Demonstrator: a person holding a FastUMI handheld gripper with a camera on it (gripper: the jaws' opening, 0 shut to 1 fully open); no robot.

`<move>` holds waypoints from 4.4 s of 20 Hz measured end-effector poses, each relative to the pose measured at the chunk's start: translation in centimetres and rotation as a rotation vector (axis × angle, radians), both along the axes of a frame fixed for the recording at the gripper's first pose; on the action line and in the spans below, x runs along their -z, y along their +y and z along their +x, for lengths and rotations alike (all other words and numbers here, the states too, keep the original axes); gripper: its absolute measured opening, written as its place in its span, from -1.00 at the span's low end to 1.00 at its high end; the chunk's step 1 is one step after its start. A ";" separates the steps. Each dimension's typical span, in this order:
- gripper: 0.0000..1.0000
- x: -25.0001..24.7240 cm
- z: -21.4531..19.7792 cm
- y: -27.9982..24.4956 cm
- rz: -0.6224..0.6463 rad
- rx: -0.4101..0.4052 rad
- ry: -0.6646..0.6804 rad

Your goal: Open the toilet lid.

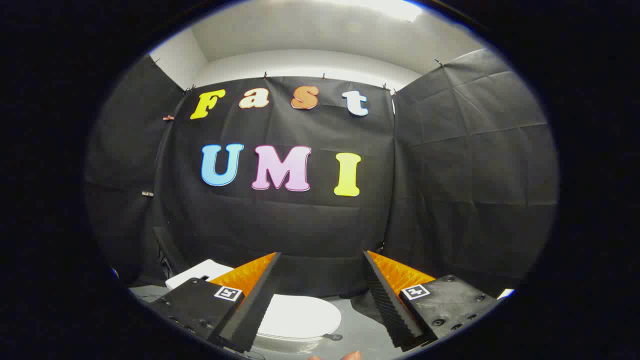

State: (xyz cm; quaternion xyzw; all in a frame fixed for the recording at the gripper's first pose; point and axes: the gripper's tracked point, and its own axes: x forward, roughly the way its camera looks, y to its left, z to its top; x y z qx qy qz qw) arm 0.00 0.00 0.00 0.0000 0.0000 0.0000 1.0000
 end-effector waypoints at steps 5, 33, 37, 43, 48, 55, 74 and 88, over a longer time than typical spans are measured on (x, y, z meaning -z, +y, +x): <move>0.96 0.0 0.1 0.0 -0.009 0.006 -0.007; 0.96 0.0 -0.5 3.7 0.001 -0.028 -0.085; 0.96 3.3 0.9 4.8 -0.025 -0.056 -0.057; 0.97 12.1 3.6 4.8 -0.065 -0.086 0.044; 0.97 20.1 5.4 3.7 -0.047 -0.097 0.141; 0.97 26.1 7.2 1.9 -0.061 -0.109 0.168; 0.98 48.9 12.7 -9.1 0.420 -0.050 0.655; -0.16 56.8 14.0 -8.0 0.968 -0.126 0.881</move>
